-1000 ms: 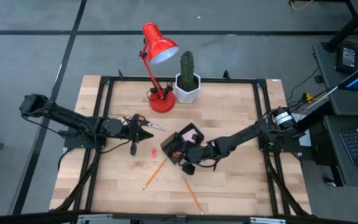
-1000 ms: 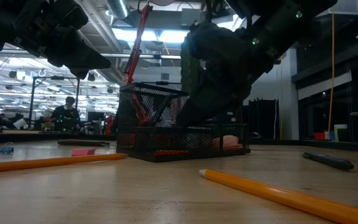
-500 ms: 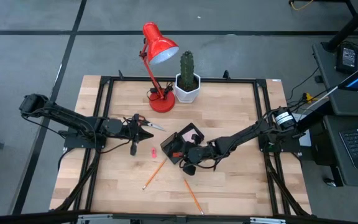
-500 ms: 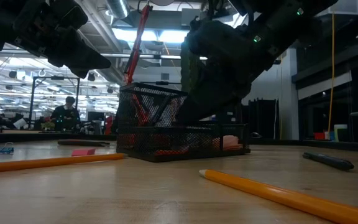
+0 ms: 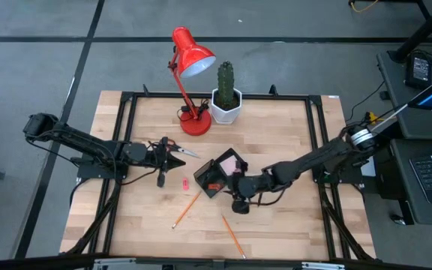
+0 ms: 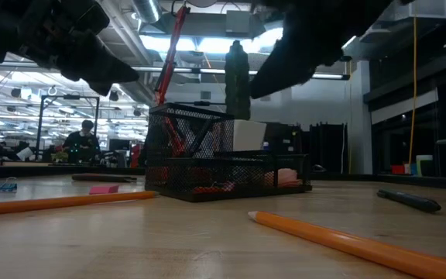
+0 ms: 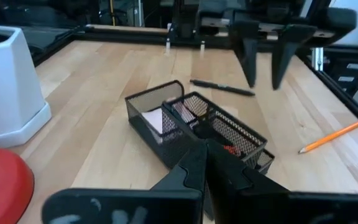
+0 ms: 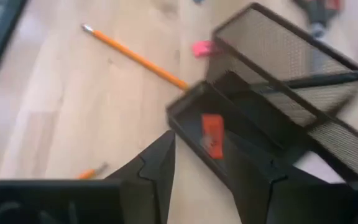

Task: Pick and place office supplies into organizer
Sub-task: Put the scissors into the black desk organizer

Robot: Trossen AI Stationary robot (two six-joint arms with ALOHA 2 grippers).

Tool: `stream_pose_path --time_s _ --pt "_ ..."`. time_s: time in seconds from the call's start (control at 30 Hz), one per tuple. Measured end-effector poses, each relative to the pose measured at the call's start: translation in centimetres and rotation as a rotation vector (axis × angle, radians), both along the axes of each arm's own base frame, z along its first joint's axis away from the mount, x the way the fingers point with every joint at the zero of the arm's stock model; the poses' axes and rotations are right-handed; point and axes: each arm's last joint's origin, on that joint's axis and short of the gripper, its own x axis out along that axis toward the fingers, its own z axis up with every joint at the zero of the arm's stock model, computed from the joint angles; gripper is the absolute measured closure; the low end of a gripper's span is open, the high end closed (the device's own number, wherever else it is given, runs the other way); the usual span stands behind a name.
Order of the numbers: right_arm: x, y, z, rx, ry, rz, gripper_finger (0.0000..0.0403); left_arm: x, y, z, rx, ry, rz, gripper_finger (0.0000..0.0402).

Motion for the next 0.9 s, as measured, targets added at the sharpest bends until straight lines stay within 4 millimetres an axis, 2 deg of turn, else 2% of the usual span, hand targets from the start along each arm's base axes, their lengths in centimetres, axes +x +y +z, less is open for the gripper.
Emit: stream_pose_path --time_s 0.23,0.37,0.53,0.73,0.9 --pt "-2.3 0.2 1.5 -0.148 0.013 -0.086 0.0274 0.0 0.0 0.1 0.030 -0.008 -0.012 0.0399" --pt "-3.8 -0.7 0.4 -0.135 -0.032 -0.105 0.0293 0.1 0.0 0.2 0.029 -0.021 -0.013 0.0399" --pt "-6.8 -2.4 -0.8 -0.097 -0.118 -0.123 0.0324 0.1 0.0 0.4 0.066 -0.042 -0.023 0.0399" --pt "-10.2 -4.0 -0.2 -0.083 -0.271 -0.103 0.0370 0.2 0.0 1.0 0.058 -0.089 -0.002 0.0399" --pt "-12.2 -4.8 -0.5 -0.122 -0.358 -0.066 0.0398 0.6 0.4 1.7 0.013 -0.024 0.113 0.0399"
